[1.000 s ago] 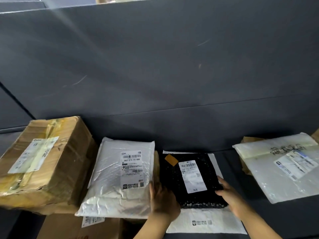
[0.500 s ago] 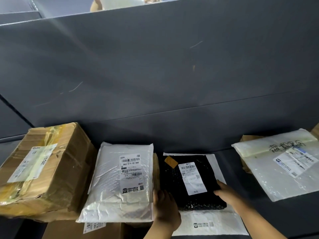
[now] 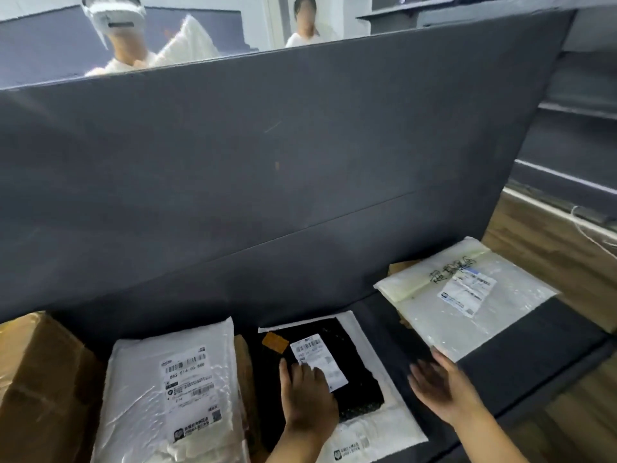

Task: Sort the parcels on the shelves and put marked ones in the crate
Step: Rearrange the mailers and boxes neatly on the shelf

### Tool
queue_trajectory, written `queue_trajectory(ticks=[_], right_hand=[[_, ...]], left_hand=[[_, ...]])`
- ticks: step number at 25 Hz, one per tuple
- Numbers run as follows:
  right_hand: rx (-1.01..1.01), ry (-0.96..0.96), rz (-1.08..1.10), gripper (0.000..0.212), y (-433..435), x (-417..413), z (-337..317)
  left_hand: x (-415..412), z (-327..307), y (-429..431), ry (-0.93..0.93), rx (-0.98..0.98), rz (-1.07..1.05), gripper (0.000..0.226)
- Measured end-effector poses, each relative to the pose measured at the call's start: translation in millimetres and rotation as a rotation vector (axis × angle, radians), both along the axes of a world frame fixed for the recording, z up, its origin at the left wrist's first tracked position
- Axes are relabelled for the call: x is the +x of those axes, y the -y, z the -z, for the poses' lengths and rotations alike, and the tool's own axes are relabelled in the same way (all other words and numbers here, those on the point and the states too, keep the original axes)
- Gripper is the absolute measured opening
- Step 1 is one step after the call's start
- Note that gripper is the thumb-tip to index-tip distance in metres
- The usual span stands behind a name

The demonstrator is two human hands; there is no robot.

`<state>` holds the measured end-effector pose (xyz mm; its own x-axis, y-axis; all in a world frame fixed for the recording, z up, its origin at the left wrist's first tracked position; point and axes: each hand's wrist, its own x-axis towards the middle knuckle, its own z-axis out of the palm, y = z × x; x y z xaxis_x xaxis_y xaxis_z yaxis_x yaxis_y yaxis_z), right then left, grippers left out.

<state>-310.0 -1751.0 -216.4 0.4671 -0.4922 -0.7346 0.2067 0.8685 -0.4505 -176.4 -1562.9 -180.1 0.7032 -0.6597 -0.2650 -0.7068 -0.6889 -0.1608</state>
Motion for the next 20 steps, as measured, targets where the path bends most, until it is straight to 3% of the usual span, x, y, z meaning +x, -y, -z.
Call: queue_trajectory(ticks=[4,14,16,20], right_hand=[[-0.025,0.008,0.212,0.022,29,-32,-14],[-0.13,-0.156,0.03,0.013,62,-1,-54],[-0.115,-0.086,0.108,0.016,49,0,-57],[-0.074,0.18,0.158,0.015,-21,-9,-57]], left_hand=[[-15,-1,26,-0.031,0.011,0.089,0.056],[-15,-8,15,-0.179,-0.036,0.055,0.052],[-12,-10,12,-0.419,-0.212,-0.052,0.05],[-18,-27,14,-1.181,-0.687,-0.462,0.039]])
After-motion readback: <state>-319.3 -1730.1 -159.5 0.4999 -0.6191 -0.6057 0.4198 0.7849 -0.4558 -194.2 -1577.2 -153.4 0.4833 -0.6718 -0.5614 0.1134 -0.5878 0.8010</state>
